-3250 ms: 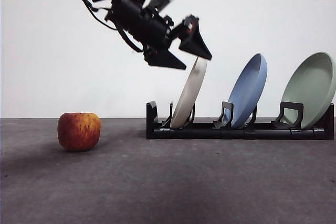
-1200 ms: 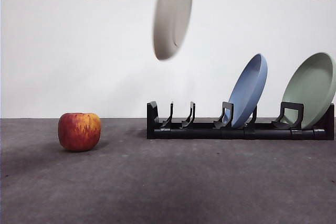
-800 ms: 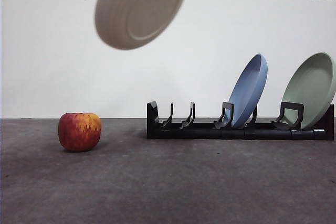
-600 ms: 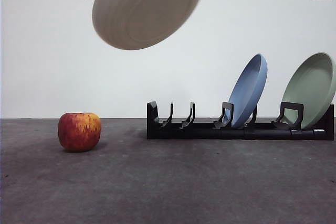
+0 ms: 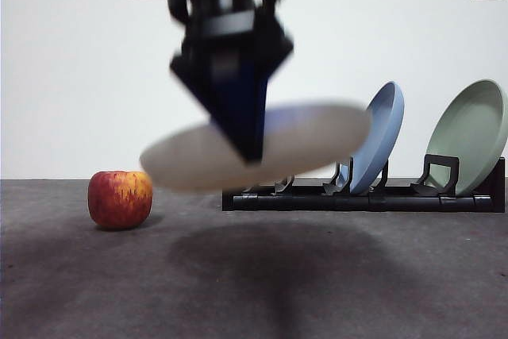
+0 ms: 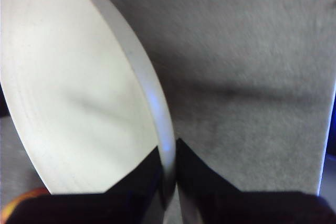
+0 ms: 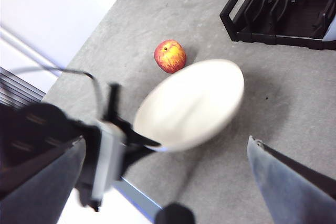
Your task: Take the yellow plate from the plate rack,put the plate on the table,take the apple from the table,put the apple in the plate
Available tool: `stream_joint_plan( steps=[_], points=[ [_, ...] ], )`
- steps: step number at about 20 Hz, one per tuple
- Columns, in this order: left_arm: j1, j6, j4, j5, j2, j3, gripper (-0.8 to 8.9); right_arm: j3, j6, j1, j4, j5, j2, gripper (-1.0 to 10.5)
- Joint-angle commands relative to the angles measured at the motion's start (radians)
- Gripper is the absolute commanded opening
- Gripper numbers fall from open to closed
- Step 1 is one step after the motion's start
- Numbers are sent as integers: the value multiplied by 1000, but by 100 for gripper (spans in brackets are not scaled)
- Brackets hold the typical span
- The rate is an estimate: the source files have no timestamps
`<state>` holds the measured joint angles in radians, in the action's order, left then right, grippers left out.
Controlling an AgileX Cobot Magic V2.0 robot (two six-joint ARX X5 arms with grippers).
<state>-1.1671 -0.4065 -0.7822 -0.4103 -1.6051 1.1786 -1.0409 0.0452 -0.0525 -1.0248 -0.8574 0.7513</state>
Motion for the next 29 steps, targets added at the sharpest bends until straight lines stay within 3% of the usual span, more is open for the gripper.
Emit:
stream_joint_plan(
  steps=[1,12,20,25,29],
  points=[
    [-2,13,8,-13,-63,-15,-6,-5,11,1,3,-6,-1,598],
    [-12,94,21,0,-213,-17,-8,-5,11,1,5,-6,-1,598],
    [-12,146,16,121,-213,-18,10,-5,11,1,6,-6,-1,598],
    [-12,171,15,130,-213,-18,269,-5,11,1,1,-6,-1,598],
    [-6,171,13,130,-212,-13,293,-5,11,1,0,-6,-1,598]
  ],
)
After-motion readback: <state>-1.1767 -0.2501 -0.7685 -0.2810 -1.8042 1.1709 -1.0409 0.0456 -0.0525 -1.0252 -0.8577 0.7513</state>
